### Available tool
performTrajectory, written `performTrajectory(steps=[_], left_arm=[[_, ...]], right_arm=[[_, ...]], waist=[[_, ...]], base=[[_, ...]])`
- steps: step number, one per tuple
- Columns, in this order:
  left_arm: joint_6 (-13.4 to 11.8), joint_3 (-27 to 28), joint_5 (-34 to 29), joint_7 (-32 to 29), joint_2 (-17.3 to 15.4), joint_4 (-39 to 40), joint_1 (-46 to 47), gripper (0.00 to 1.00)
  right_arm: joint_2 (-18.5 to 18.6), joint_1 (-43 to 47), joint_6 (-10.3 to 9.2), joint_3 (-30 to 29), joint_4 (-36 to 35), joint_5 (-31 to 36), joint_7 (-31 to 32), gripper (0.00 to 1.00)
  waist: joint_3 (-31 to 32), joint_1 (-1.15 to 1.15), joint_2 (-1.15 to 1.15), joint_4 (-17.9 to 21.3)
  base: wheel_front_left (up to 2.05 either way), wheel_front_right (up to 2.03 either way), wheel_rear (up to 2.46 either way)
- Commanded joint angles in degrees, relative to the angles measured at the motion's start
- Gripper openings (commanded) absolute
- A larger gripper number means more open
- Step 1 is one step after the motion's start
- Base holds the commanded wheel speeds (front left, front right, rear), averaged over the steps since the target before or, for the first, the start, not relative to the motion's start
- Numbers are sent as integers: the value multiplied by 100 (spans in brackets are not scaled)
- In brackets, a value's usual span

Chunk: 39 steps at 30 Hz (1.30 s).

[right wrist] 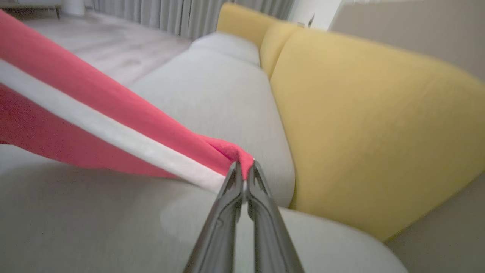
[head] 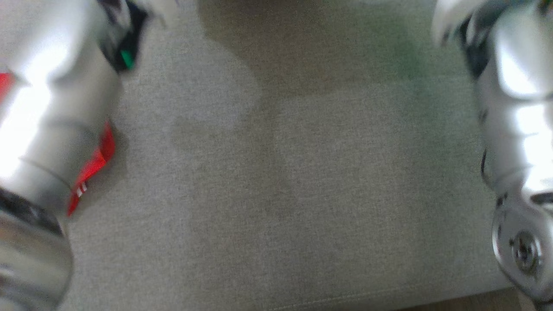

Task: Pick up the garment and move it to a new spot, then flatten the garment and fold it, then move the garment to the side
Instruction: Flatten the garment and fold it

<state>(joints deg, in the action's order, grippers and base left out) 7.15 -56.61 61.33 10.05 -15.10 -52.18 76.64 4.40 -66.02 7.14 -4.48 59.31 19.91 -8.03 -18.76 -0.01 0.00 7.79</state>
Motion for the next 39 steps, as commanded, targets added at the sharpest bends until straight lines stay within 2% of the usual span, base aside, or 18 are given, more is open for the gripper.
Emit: performTrajectory(steps=[1, 6, 10, 19, 26, 30, 34, 39], left_arm=[[22, 26, 38, -26, -158, 87, 33, 0], [31, -655, 178, -107, -201, 708, -1050, 0], [32, -980, 360, -24, -285, 1181, -1707, 0], [10, -1419, 380, 20, -275, 1863, -2735, 0], [-309, -1545, 359, -76, -223, 2650, -3512, 0], [-612, -1577, 269, -125, -286, 3149, -3776, 0], [-971, -1484, 219, -44, -391, 3359, -3814, 0], [-1240, -1244, 193, 56, -436, 3409, -3603, 0]], right_arm=[[41, 23, 35, 74, -13, 34, 19, 0], [339, 470, 35, 454, 939, -97, 205, 0], [534, 731, 35, 745, 1331, -434, 407, 0], [843, 1607, 35, 1513, 1458, -1386, 1116, 0], [1186, 2272, 35, 2154, 1411, -2335, 1393, 0], [1441, 2584, 35, 2466, 940, -2954, 1493, 0], [1792, 2847, 35, 2652, 14, -3512, 1577, 0], [2192, 2920, 35, 2390, -1267, -3665, 1509, 0]], waist=[[71, 1, 0, -16], [387, 1, 0, -47], [737, 1, 0, -60], [1485, 1, 0, -77], [1945, 1, 0, -87], [2007, 1, 0, -102], [1929, 1, 0, -143], [1599, 1, 0, -252]], base=[[0, 0, 0], [0, 0, 0], [0, 0, 0], [0, 0, 0], [0, 0, 0], [0, 0, 0], [0, 0, 0], [0, 0, 0]])
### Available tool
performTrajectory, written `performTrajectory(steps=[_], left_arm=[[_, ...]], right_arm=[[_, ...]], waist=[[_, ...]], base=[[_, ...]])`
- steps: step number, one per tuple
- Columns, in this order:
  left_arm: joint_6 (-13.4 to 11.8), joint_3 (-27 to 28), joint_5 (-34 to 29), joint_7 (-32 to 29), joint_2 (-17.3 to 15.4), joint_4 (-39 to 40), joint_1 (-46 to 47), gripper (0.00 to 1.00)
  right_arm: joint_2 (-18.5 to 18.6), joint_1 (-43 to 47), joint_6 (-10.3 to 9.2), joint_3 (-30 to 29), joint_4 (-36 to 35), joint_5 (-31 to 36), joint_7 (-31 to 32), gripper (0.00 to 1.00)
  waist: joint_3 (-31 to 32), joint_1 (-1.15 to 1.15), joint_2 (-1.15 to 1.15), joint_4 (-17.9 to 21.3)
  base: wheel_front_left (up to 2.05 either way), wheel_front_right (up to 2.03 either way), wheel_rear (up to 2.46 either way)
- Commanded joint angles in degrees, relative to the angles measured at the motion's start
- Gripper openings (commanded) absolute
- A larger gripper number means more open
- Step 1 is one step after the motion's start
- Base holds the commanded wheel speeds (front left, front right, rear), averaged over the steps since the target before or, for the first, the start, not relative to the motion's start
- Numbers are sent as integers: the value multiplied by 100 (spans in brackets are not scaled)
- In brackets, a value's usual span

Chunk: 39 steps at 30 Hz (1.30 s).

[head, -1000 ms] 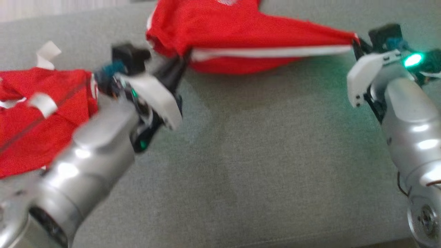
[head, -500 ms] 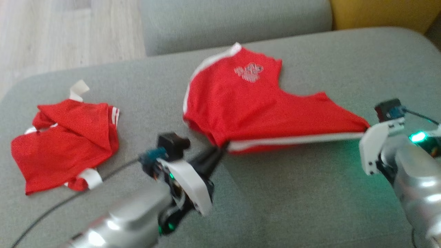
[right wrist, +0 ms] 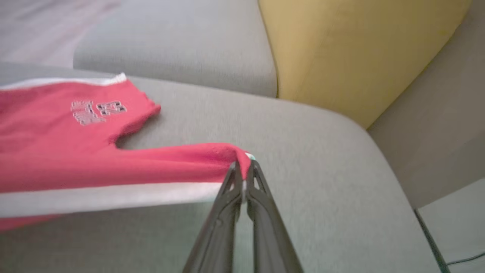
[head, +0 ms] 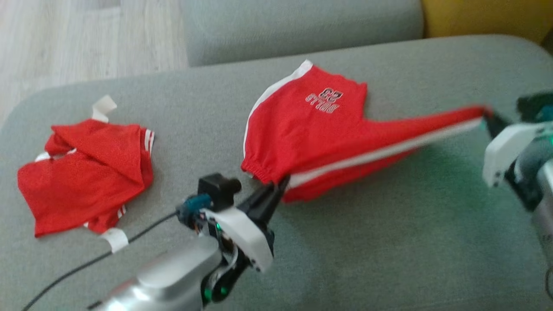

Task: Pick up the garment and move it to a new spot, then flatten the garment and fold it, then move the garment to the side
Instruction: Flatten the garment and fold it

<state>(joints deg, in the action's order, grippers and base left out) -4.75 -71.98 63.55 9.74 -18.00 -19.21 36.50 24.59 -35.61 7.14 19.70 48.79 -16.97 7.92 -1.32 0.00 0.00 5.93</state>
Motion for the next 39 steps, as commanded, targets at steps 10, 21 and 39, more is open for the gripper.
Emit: performTrajectory(steps=[10, 21, 39], left_arm=[[-332, 784, -132, 347, 251, -256, 1004, 0], [-140, 926, -331, 445, 763, -748, 1602, 0], [168, 878, -505, 493, 1302, -1265, 2016, 0]], right_arm=[[-187, -732, 35, -961, -1609, 1084, -256, 0], [-538, -2080, 35, -762, -486, 2045, -590, 0], [-495, -3328, 35, -536, 1280, 2601, -1083, 100]], waist=[[-1197, 0, 0, -534], [-1977, 0, 0, -1263], [-2626, 0, 0, -1775]], base=[[0, 0, 0], [0, 0, 0], [0, 0, 0]])
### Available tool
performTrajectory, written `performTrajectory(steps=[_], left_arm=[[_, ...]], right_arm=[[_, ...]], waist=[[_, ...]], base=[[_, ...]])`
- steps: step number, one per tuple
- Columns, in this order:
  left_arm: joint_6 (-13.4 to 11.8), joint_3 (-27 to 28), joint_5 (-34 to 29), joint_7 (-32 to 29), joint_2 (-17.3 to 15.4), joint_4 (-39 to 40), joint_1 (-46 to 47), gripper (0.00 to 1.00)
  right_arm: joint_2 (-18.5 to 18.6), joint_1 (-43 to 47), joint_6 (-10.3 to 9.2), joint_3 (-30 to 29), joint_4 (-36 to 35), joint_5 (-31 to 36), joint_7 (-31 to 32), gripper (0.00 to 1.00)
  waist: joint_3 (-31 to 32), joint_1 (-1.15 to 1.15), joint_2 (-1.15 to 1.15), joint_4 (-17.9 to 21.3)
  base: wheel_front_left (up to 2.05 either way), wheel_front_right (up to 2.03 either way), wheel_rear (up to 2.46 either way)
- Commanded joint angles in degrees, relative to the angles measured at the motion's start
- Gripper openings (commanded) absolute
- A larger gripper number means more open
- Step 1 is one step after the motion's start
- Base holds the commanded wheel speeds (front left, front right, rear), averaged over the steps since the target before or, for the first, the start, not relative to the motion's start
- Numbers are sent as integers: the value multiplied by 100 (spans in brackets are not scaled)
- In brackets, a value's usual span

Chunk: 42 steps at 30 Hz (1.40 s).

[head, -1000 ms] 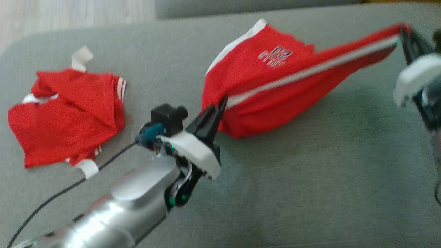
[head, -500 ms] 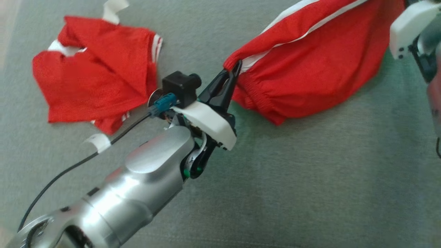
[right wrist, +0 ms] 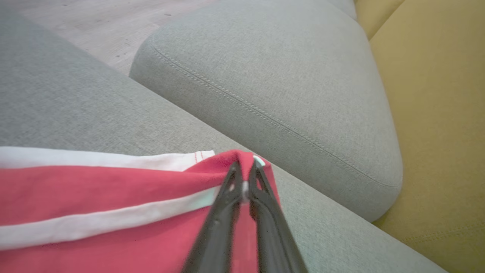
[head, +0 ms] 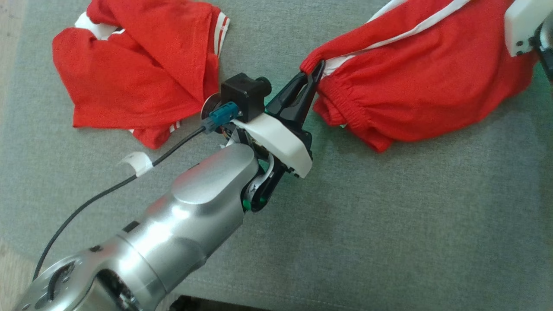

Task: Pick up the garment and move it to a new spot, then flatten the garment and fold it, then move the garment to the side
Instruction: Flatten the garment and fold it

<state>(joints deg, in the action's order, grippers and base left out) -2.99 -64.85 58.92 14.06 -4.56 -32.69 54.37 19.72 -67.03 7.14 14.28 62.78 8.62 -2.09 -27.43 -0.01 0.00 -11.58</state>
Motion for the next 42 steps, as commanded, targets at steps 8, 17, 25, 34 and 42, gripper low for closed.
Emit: performTrajectory(steps=[8, 17, 25, 34, 42], left_arm=[[2, 546, -157, 90, -45, -15, 180, 100], [-261, 1518, -870, 93, -409, 164, -196, 100], [-645, 2217, -1994, 93, -949, 631, -786, 100], [-1025, 2664, -2870, 94, -1302, 1163, -2393, 100], [-1077, 3183, -2941, 94, -1107, 1553, -3772, 100]], right_arm=[[-56, -235, 35, -568, 215, 228, -343, 100], [-475, 239, 35, -1510, 234, -107, -1092, 100], [-1195, 1126, 35, -1769, -700, -1002, -1285, 100], [-1653, 3847, 35, -1564, -3050, -2223, -1289, 100], [-1681, 5627, 35, -1083, -4084, -2606, -1287, 100]], waist=[[234, 1, 0, -4], [1105, 1, 0, 244], [1795, 1, 0, 544], [2503, 1, 0, 797], [2702, 1, 0, 871]], base=[[0, 0, 0], [0, 0, 0], [0, 0, 0], [0, 0, 0], [0, 0, 0]])
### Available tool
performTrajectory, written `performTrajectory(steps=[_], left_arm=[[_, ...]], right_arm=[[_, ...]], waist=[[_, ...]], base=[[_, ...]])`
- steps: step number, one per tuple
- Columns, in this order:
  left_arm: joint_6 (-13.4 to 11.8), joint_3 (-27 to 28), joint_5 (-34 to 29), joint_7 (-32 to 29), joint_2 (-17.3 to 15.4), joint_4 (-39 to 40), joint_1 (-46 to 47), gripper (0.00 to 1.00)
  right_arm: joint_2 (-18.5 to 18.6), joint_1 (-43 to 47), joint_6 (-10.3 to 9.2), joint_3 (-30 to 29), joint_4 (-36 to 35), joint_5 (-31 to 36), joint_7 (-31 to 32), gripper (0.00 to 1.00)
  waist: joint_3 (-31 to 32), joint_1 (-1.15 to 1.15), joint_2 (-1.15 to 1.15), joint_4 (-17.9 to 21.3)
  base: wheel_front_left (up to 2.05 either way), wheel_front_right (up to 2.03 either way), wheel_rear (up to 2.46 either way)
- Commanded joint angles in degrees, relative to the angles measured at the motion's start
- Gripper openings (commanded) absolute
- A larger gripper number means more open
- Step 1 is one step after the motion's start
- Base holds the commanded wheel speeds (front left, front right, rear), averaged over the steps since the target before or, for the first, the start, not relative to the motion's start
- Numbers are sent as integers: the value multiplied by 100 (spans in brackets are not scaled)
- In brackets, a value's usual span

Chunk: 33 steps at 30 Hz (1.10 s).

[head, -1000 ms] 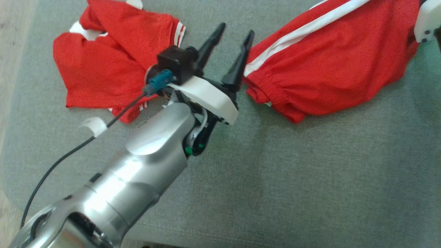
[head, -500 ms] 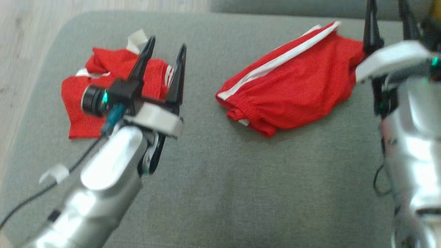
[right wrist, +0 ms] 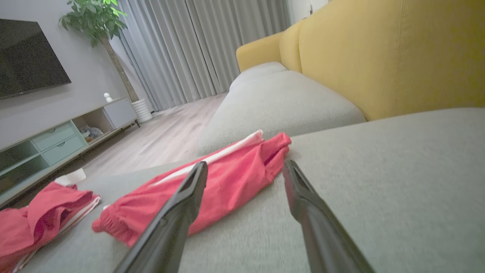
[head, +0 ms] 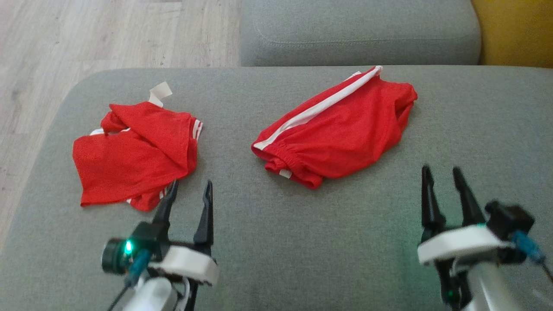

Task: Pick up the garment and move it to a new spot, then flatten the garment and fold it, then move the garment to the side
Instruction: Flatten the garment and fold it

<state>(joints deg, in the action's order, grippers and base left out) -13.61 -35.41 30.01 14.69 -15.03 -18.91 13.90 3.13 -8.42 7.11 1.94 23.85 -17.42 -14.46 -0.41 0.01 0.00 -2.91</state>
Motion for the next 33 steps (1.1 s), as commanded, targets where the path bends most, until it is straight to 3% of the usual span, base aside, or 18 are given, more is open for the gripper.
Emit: performTrajectory(steps=[1, 10, 18, 24, 27, 33], left_arm=[[2, 313, -60, 30, -21, 228, 139, 100], [250, 685, -477, 30, 145, 449, -27, 100], [482, 856, -740, 30, 304, 490, 435, 100], [641, 947, -881, 30, 457, 511, 703, 100], [773, 1016, -975, 30, 601, 488, 833, 100], [942, 1111, -1107, 30, 773, 424, 945, 100]], right_arm=[[-23, -91, 37, 194, -265, 14, -44, 100], [-24, 44, 37, 155, -912, 284, 242, 100], [-24, -1291, 37, -482, -1140, 1192, 1159, 100], [287, -2664, 37, -1114, -546, 1567, 1995, 100], [578, -3535, 37, -1369, 154, 1740, 2394, 100], [910, -4282, 37, -1761, 1431, 2214, 2725, 100]], waist=[[2, -1, 0, 10], [-389, -1, 0, -23], [-1213, -1, 0, -290], [-1684, -1, 0, -568], [-1921, -1, 0, -800], [-2134, -1, 0, -1102]], base=[[0, 0, 0], [0, 0, 0], [0, 0, 0], [0, 0, 0], [0, 0, 0], [0, 0, 0]])
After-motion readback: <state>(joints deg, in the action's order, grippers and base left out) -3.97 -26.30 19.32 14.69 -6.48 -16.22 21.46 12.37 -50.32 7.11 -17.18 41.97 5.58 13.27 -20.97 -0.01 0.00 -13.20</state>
